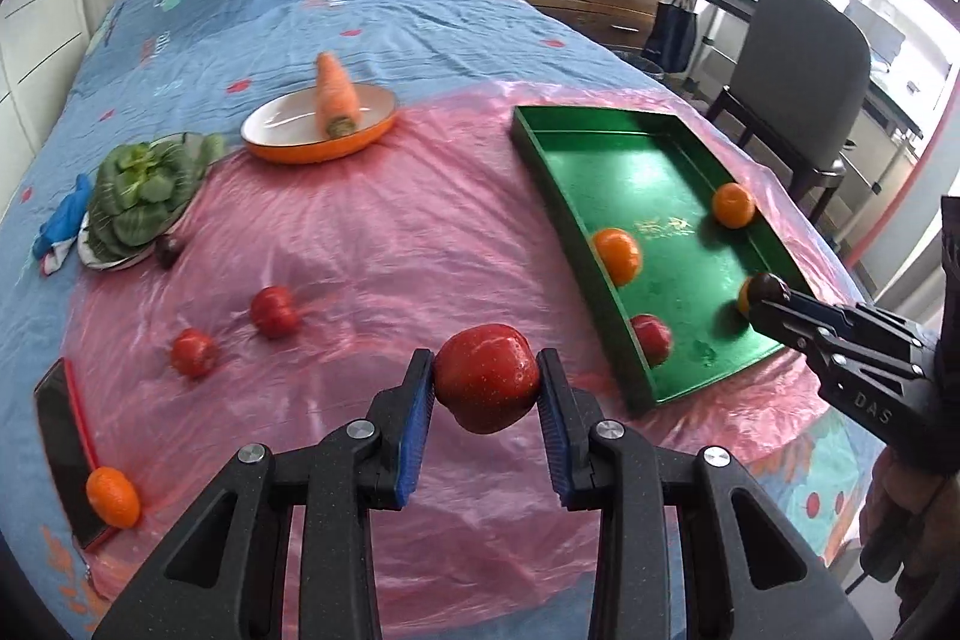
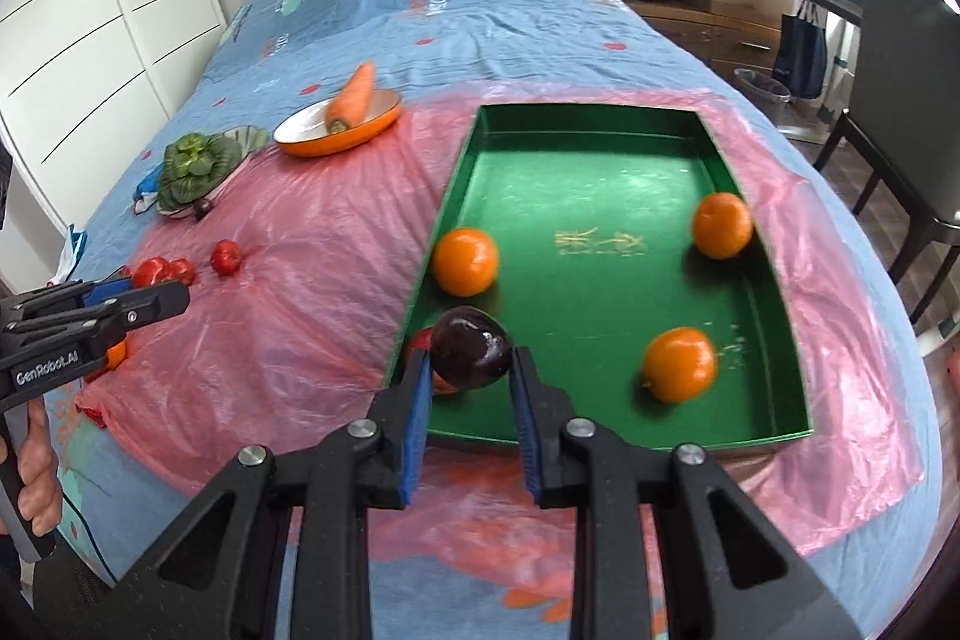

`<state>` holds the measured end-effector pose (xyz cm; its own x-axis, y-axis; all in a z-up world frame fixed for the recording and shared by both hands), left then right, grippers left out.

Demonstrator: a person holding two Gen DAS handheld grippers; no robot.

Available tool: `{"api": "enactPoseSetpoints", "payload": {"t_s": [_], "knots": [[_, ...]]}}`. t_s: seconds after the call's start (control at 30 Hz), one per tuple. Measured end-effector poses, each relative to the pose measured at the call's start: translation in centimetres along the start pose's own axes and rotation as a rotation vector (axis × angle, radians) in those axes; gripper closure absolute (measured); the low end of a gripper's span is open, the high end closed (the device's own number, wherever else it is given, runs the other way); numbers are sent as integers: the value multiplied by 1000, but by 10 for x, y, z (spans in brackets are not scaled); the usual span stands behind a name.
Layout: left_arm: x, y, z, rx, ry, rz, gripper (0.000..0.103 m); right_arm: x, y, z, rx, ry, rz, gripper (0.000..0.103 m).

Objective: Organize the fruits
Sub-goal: 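Carry the tomato and plum over the green tray with both tools, then open both tools to drop the tomato and plum into the tray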

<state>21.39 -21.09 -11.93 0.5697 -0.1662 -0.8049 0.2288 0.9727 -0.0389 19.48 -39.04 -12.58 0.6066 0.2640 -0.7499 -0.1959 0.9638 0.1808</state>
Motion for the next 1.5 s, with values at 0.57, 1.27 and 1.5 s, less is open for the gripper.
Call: {"api": "enactPoseSetpoints", "payload": {"t_s": [0.57, 1.27, 1.5], "knots": [[66, -147, 23, 260, 68, -108, 74, 35, -108, 20, 93, 12, -103, 65], [85, -156, 4, 315, 143, -94, 63, 46, -116, 14, 85, 14, -90, 12], [61, -147, 9, 312, 100, -86, 60, 33, -108, 15, 79, -2, -96, 6]]}}
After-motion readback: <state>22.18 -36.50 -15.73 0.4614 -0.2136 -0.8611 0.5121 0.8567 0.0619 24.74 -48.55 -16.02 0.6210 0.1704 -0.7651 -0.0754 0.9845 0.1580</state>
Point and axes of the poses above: each gripper's, at about its wrist camera, not at the fingertips, and x roughly the way its jaws point, y to its left, z to its top, the point moved 5 cm from there along x, roughly the way its jaws point, and after that the axes turned 4 degrees about z, right-handed, at the moved point
